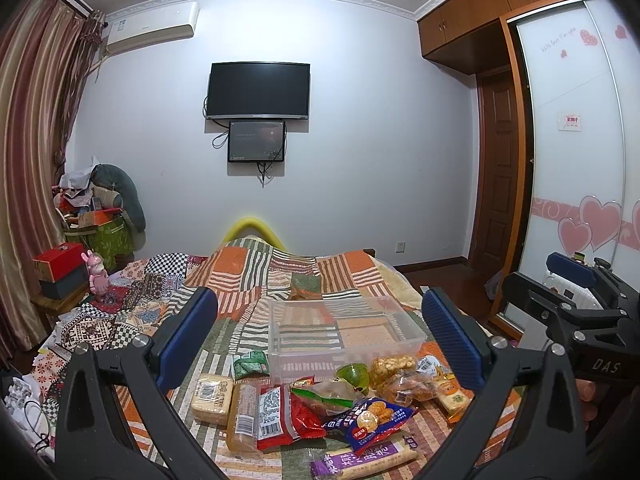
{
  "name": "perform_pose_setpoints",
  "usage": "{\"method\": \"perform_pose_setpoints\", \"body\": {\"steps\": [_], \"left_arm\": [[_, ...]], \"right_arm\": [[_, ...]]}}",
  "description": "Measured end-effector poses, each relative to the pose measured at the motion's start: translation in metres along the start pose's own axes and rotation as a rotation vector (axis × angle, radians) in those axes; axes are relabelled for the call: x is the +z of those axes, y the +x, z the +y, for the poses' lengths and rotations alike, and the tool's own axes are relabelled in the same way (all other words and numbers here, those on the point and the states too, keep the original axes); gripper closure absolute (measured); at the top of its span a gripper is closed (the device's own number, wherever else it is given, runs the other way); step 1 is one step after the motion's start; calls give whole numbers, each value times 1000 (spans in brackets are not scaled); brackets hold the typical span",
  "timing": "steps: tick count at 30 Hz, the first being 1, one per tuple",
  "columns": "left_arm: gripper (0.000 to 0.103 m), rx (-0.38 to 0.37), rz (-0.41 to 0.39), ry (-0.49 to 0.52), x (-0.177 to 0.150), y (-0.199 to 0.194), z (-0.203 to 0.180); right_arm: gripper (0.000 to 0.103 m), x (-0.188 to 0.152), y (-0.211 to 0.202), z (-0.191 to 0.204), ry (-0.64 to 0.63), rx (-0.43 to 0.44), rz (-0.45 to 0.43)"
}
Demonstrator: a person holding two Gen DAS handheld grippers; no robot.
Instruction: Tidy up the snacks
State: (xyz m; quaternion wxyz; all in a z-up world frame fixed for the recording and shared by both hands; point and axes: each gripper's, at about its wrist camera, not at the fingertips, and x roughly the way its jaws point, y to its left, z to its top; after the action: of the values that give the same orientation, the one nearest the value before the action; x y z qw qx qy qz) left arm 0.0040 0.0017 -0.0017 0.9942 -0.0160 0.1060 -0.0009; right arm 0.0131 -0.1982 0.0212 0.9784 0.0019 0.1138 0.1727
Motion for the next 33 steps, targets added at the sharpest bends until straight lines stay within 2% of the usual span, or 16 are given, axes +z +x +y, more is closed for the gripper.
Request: {"method": "perform_pose_setpoints", "body": {"steps": [33], "left_arm": [[0, 0, 4, -1, -5, 4, -1]], "right_arm": [[0, -3, 4, -1, 8, 8, 7]]}}
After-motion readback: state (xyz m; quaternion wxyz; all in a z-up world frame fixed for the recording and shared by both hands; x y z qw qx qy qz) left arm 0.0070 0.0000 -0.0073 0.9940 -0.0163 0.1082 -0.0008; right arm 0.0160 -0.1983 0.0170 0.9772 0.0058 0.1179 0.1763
